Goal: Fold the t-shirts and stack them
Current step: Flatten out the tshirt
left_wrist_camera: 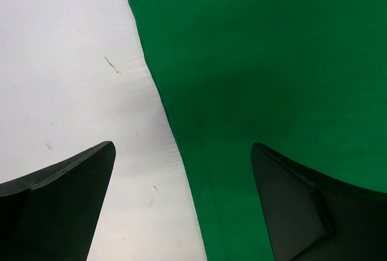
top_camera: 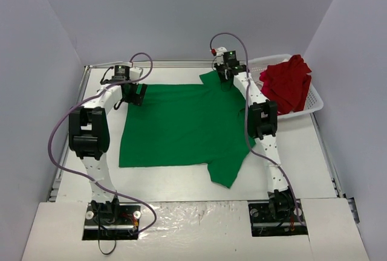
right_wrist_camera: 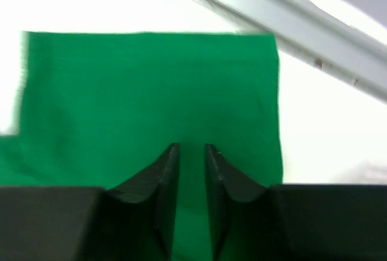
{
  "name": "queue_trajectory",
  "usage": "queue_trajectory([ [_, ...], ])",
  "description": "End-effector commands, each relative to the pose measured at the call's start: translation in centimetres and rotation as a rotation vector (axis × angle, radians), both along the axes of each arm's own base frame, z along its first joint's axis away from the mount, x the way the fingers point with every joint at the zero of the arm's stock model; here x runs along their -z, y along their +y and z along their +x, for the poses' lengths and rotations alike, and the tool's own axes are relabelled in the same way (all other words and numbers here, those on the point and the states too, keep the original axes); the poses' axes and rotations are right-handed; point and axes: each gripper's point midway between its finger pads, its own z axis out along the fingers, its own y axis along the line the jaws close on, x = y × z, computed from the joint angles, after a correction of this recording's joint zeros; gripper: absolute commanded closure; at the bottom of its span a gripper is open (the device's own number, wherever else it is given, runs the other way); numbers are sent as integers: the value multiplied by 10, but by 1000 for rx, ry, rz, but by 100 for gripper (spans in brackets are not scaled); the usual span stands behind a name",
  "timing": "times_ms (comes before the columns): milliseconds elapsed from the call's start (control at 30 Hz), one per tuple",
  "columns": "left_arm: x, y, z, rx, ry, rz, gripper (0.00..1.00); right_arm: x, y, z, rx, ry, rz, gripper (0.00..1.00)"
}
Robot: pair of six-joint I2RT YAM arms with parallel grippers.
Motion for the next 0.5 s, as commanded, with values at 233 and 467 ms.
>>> queue_trajectory([
  [233, -71, 3, -23, 41, -141, 23, 6, -206, 19, -31, 6, -341, -97, 64],
  [467, -70, -26, -96, 281, -68, -25, 9, -177, 13, -140, -140, -99, -55, 62],
])
